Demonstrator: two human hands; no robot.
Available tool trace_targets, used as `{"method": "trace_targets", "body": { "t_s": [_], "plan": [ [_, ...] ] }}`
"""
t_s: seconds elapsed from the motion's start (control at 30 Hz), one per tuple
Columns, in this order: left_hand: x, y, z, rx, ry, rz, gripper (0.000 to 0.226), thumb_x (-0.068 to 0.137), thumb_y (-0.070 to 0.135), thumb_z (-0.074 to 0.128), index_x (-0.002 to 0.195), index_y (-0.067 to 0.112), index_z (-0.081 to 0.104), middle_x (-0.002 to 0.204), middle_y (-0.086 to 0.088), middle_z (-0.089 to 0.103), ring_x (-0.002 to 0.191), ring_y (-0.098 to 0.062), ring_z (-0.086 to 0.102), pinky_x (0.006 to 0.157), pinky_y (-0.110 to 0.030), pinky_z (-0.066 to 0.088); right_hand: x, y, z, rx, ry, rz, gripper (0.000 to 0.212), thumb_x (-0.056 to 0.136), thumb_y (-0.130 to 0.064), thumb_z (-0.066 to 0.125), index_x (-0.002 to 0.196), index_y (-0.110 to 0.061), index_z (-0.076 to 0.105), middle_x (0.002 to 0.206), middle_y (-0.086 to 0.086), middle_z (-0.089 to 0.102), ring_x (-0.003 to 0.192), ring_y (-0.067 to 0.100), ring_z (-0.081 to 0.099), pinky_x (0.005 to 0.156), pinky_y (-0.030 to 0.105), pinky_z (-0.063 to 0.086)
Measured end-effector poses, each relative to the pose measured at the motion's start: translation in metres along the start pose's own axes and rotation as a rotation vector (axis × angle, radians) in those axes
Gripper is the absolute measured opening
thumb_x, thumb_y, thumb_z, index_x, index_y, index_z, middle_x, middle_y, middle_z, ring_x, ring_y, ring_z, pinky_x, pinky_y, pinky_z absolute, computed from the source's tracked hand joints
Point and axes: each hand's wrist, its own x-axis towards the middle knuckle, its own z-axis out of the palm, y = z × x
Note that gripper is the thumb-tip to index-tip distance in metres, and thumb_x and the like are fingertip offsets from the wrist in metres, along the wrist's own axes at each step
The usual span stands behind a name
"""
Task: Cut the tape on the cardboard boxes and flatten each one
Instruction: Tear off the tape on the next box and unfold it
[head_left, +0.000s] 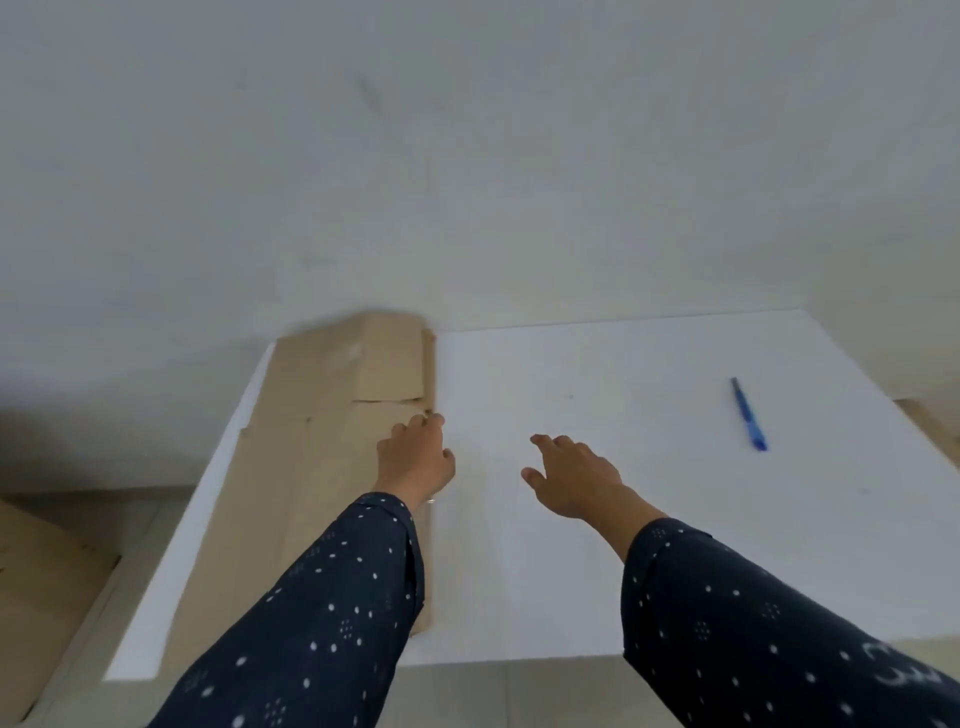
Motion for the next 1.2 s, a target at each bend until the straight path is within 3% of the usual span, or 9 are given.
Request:
{"method": "trace_targets", "body": {
  "t_s": [0.37,0.53,0.73,0.97,1.2],
  "plan": [
    [-0.031,0.322,0.032,0.008,0.036,0.161,0.049,0.100,0.030,0.045,0.147,0.020,0.036,0.142,-0.004,0.047,0.125,-0.029,0.046,0.093,-0.038,0.040,-0.112,0.287,-0.079,-0.011,0.143,0.088,0.055,0.103,-0.045,0.037,0.152,-0.022,0.026,0.145,0.005,0.043,0.130,0.027,0.043,0.099,0.042,0.042],
    [-0.030,0.447,0.052,0.173,0.067,0.268,0.048,0.099,0.025,0.044,0.146,0.018,0.038,0.137,-0.002,0.050,0.122,-0.027,0.047,0.091,-0.037,0.039,-0.139,0.407,-0.101,-0.073,0.194,0.133,0.055,0.103,-0.044,0.037,0.152,-0.022,0.026,0.147,0.004,0.042,0.129,0.027,0.044,0.098,0.040,0.042],
    [0.001,0.605,0.077,0.310,0.077,0.427,0.038,0.097,0.021,0.046,0.136,0.017,0.046,0.129,-0.002,0.054,0.121,-0.028,0.048,0.099,-0.041,0.038,-0.138,0.552,-0.137,-0.076,0.230,0.201,0.052,0.101,-0.043,0.041,0.148,-0.021,0.032,0.146,0.004,0.043,0.132,0.027,0.043,0.100,0.041,0.040],
    [0.050,0.771,0.109,0.272,0.035,0.506,0.041,0.092,0.012,0.046,0.132,0.017,0.048,0.128,-0.004,0.054,0.120,-0.029,0.047,0.098,-0.041,0.037,-0.119,0.716,-0.177,-0.070,0.196,0.284,0.057,0.102,-0.041,0.039,0.153,-0.021,0.023,0.152,0.007,0.038,0.137,0.029,0.039,0.107,0.047,0.040],
    [0.096,0.891,0.176,0.207,-0.066,0.406,0.036,0.096,0.020,0.046,0.132,0.016,0.048,0.129,-0.006,0.053,0.120,-0.030,0.047,0.099,-0.044,0.040,-0.068,0.870,-0.174,-0.103,0.074,0.244,0.054,0.102,-0.043,0.040,0.149,-0.020,0.028,0.149,0.007,0.040,0.134,0.029,0.041,0.106,0.046,0.039]
  ]
}}
